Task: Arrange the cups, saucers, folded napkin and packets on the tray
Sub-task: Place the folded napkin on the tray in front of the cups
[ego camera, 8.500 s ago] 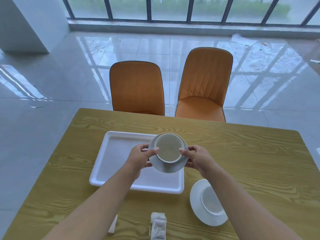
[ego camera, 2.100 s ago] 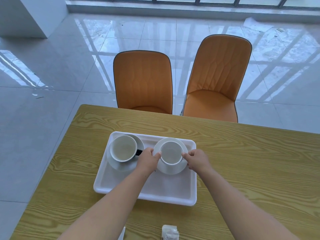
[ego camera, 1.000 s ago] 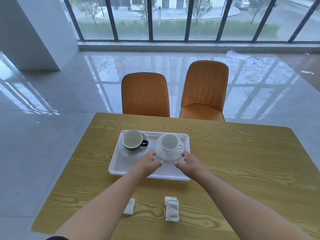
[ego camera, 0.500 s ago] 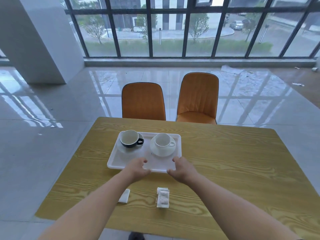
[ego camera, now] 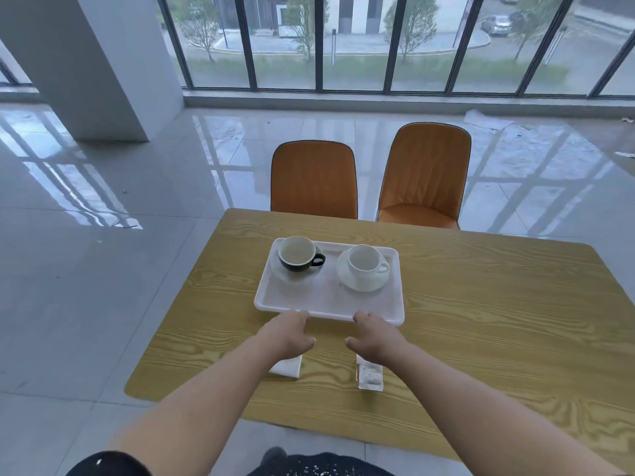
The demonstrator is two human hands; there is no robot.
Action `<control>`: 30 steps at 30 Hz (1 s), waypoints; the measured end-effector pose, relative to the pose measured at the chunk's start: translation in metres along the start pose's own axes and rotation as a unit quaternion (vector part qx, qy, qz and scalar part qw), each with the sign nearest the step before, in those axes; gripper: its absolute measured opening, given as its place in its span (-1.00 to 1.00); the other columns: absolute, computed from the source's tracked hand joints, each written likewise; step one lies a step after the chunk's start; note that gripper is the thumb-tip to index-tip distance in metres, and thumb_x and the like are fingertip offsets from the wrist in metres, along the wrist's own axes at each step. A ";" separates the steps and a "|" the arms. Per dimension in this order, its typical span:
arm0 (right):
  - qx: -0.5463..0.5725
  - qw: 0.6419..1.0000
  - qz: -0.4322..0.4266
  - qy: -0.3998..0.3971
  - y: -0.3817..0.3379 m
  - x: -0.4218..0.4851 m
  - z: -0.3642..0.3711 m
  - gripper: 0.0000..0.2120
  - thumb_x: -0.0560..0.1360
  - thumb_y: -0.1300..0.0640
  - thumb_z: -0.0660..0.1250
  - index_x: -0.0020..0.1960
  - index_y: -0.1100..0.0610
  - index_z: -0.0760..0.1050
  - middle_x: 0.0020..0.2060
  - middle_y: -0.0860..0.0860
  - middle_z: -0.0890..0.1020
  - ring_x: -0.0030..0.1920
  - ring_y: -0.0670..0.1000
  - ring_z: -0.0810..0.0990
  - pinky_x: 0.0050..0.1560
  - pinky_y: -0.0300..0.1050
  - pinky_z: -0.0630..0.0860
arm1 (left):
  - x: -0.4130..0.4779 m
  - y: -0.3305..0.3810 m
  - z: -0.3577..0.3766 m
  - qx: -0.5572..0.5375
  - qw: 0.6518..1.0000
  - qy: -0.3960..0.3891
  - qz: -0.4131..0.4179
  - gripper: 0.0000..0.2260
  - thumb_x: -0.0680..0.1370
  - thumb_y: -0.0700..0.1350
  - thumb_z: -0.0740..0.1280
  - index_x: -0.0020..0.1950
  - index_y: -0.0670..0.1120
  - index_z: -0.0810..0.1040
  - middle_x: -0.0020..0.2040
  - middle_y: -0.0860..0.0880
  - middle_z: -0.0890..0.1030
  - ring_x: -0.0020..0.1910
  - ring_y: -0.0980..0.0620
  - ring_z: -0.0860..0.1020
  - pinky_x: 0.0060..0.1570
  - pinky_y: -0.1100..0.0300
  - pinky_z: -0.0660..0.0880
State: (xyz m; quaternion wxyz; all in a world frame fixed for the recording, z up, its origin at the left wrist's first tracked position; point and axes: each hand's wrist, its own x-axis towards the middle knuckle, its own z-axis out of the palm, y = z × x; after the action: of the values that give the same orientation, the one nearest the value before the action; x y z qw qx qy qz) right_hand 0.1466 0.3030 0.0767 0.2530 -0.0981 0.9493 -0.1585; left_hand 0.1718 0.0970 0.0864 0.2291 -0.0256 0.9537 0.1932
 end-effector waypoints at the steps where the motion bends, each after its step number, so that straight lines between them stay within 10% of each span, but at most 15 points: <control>1: 0.000 1.000 0.003 -0.005 -0.006 0.001 0.005 -0.48 0.52 -0.11 0.30 0.37 0.13 0.33 0.30 0.12 0.45 0.28 0.14 0.48 0.20 -0.01 0.45 | -0.001 -0.008 0.001 0.006 1.000 -0.008 0.003 -0.47 0.52 0.07 0.35 0.45 -0.09 0.39 0.42 -0.06 0.46 0.38 -0.07 0.45 0.33 0.00 0.44; 30: 0.071 0.992 0.100 -0.016 -0.097 0.043 0.108 -0.62 0.50 -0.03 0.40 0.22 0.06 0.38 0.12 0.04 0.47 0.02 0.08 0.56 -0.02 -0.05 0.52 | 0.021 -0.142 0.039 -0.101 0.993 -0.052 -0.013 -0.65 0.57 -0.07 0.33 0.34 -0.07 0.45 0.22 -0.07 0.48 0.11 -0.06 0.54 0.15 -0.01 0.52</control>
State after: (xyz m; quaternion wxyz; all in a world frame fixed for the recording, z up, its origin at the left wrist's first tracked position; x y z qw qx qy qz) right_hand 0.1752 0.1741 0.0021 0.2888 0.0135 0.9366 -0.1979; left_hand 0.1890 -0.0186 -0.0061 0.2771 -0.0506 0.9158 0.2863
